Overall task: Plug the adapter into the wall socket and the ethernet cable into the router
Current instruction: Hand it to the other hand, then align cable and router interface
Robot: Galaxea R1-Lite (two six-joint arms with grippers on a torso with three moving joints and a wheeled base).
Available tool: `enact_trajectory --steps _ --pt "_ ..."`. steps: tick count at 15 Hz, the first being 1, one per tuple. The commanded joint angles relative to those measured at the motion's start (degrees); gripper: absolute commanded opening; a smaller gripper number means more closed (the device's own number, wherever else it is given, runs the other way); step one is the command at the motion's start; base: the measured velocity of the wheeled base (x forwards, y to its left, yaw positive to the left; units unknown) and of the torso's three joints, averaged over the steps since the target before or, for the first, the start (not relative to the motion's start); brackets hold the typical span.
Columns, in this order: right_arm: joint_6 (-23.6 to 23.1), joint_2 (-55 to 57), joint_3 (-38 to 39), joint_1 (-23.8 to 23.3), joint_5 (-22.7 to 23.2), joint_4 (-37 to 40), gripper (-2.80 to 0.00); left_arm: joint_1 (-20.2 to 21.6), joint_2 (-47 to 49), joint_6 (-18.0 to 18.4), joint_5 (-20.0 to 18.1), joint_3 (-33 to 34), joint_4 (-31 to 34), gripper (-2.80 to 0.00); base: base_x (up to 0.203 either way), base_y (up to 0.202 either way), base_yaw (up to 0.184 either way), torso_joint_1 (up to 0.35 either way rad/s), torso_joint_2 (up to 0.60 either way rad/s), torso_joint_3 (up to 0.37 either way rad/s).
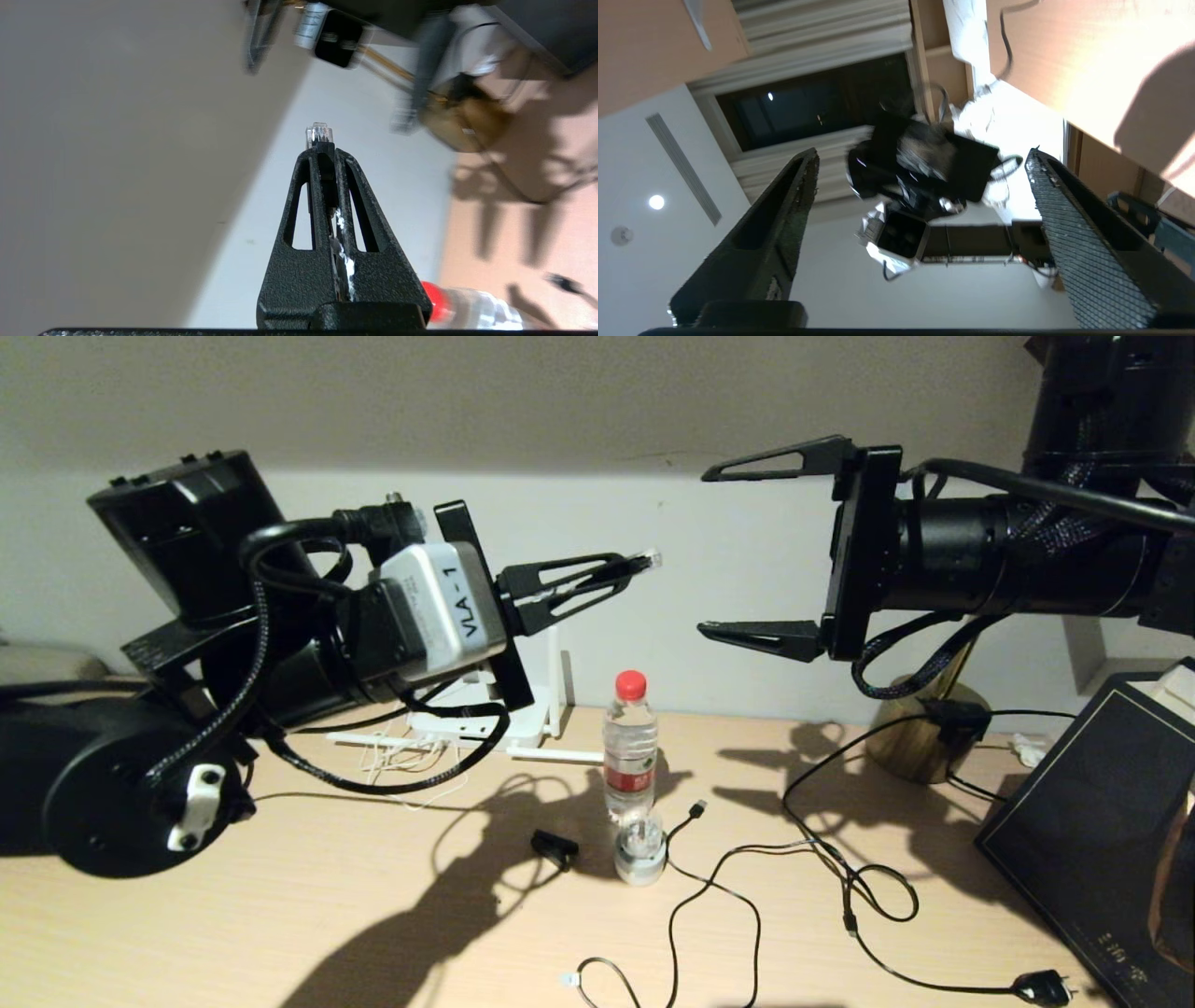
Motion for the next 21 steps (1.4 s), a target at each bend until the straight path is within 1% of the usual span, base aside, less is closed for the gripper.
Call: enact_trajectory --steps 1,4,8,9,16,21 --pt "0.45 0.31 -0.04 1.46 0.28 -0.09 0.00 -0.11 2.81 0.58 -0.18 -2.69 -0.60 -2.80 0.000 0.000 0.000 0.000 0.00 0.000" --pt "0.52 1.42 -0.51 1.86 0.20 -0.12 0.00 -0.29 3.68 1.39 -0.18 -3.49 -0.70 -2.80 0.000 0.000 0.000 0.000 0.00 0.000" --pt "0.70 2.80 -2.74 2.71 0.12 -0.09 0.00 -0.46 3.50 1.48 -0.18 -3.23 -0.70 -2.80 0.000 0.000 0.000 0.000 0.00 0.000" --pt "0.70 2.87 -2.87 2.71 0.11 -0.09 -2.80 -0.46 3.50 1.39 -0.18 -3.23 -0.70 -2.80 0.000 0.000 0.000 0.000 0.00 0.000" --pt "0.70 3.40 -3.13 3.15 0.11 -0.09 -2.80 -2.10 3.59 1.39 -0.18 -3.40 -0.70 -2.80 0.000 0.000 0.000 0.000 0.00 0.000" --pt "0.70 3.40 -2.78 3.15 0.11 -0.09 -2.80 -2.20 3.59 1.39 -0.18 -3.40 -0.70 -2.80 0.000 0.000 0.000 0.000 0.00 0.000"
